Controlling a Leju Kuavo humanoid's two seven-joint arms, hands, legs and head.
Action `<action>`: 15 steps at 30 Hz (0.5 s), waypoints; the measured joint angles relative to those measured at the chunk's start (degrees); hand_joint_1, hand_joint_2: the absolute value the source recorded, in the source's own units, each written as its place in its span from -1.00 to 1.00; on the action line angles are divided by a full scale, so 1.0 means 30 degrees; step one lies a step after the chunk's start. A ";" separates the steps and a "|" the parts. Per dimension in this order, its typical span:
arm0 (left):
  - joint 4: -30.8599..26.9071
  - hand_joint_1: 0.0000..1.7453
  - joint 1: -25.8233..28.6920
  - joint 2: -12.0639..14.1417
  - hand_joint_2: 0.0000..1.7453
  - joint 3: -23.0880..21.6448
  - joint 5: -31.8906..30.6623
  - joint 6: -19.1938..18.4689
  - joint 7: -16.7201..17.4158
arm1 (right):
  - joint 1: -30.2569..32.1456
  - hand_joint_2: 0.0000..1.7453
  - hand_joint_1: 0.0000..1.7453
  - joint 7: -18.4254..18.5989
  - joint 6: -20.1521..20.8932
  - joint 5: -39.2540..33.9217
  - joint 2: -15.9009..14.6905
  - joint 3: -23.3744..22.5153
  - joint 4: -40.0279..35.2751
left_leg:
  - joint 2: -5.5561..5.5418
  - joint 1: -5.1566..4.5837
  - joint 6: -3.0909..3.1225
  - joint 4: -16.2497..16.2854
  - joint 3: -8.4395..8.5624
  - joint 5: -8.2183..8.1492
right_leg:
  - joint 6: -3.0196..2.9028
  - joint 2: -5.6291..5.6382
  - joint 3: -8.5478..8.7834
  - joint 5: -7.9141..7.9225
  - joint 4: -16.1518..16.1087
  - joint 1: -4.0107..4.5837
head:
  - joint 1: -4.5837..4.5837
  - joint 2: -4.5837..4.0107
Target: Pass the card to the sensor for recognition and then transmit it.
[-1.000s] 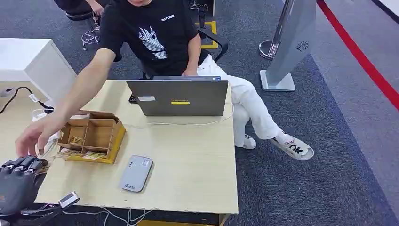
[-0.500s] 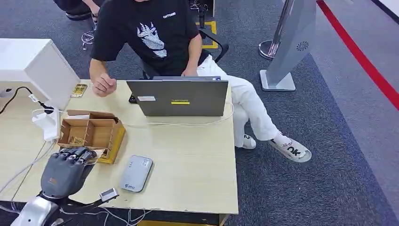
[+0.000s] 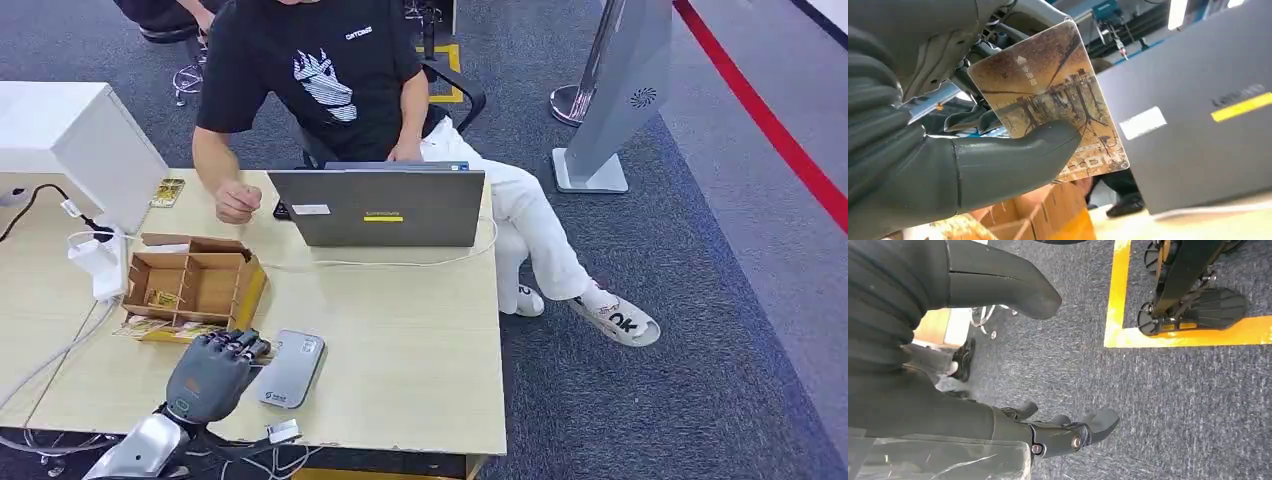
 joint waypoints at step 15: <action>0.2045 1.00 -0.0402 -0.0087 1.00 -0.1762 -0.0024 -0.1203 0.0765 | 0.0000 1.00 -1.00 0.0036 0.0058 0.0248 0.0000 -0.0321 0.0000 | -0.0002 0.0001 0.0000 0.0000 0.0003 0.0001 | -0.0001 0.0000 0.0000 0.0001 0.0000 0.0000 | 0.0000 0.0007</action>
